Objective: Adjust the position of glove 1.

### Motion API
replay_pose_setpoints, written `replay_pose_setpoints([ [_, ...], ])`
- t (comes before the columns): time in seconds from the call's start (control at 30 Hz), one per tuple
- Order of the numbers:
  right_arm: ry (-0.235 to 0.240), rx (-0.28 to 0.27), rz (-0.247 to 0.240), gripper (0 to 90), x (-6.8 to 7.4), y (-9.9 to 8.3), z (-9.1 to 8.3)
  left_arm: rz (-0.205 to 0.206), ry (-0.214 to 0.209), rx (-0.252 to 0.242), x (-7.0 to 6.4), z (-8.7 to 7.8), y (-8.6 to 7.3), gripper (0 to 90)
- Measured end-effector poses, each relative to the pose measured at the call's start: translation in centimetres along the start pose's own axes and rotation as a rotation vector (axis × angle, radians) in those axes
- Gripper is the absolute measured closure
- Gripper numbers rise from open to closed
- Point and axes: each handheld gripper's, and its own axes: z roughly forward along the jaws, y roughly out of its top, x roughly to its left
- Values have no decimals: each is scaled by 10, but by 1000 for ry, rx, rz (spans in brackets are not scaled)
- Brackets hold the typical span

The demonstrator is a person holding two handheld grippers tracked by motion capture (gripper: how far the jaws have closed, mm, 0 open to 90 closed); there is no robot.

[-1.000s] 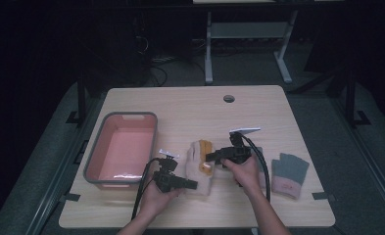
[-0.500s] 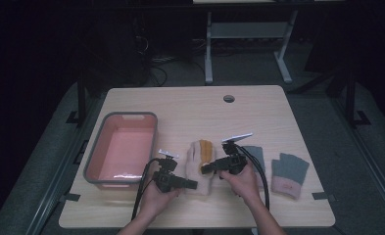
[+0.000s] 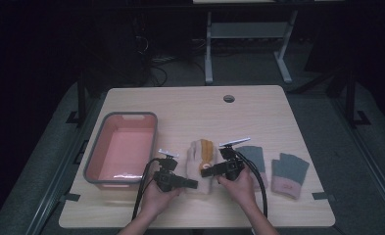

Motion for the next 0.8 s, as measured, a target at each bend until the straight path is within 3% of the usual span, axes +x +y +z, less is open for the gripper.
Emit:
replay_pose_setpoints([
  [0.07,-9,-1,-3,622,2,0,1,-4,-5,2,1,1,1,627],
  [0.33,37,9,11,708,-5,3,3,-20,-31,-11,3,2,3,686],
  [0.6,89,-9,29,748,-8,6,-3,-7,-30,-17,0,-1,6,700],
  [0.8,98,-18,20,751,-5,7,-10,10,-35,-23,-4,-6,10,702],
])
